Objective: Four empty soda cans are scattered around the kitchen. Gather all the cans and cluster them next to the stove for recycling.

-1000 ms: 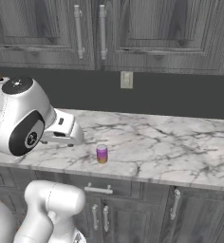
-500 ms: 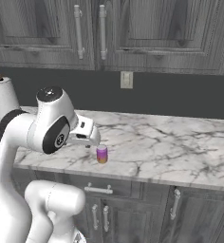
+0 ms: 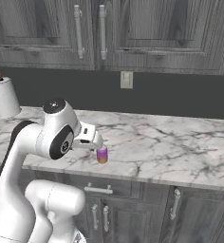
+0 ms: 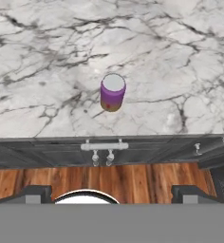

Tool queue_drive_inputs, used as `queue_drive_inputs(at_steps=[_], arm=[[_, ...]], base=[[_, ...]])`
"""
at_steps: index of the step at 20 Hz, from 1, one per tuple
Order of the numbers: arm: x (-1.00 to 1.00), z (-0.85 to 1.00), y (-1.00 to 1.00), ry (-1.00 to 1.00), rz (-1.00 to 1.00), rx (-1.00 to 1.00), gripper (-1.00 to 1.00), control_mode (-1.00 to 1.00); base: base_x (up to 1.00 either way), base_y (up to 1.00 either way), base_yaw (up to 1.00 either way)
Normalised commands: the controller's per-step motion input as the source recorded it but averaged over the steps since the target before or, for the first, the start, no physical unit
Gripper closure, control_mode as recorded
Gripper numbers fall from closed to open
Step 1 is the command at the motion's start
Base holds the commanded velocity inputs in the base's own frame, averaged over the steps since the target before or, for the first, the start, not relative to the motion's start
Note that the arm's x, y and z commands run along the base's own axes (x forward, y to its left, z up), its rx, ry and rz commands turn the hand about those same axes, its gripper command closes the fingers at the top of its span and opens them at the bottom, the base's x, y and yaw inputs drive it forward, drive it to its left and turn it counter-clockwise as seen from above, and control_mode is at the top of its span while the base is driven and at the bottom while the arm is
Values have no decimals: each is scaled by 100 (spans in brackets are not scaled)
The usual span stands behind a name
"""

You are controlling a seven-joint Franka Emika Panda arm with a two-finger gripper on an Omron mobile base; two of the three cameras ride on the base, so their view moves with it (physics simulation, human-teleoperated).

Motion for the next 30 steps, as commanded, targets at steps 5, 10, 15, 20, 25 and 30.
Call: queue_drive_inputs(at_steps=[5, 10, 15, 20, 25, 30], arm=[[32, -26, 0, 0, 0, 0, -100, -100], [39, -24, 0, 0, 0, 0, -100, -100], [31, -24, -2, 0, 0, 0, -100, -100], [36, -23, -5, 0, 0, 0, -100, -100], [38, -23, -2, 0, 0, 0, -100, -100], [33, -23, -2, 0, 0, 0, -100, -100]], base=[[0, 0, 0], [0, 0, 0], [0, 0, 0], [0, 0, 0], [0, 0, 0], [0, 0, 0]])
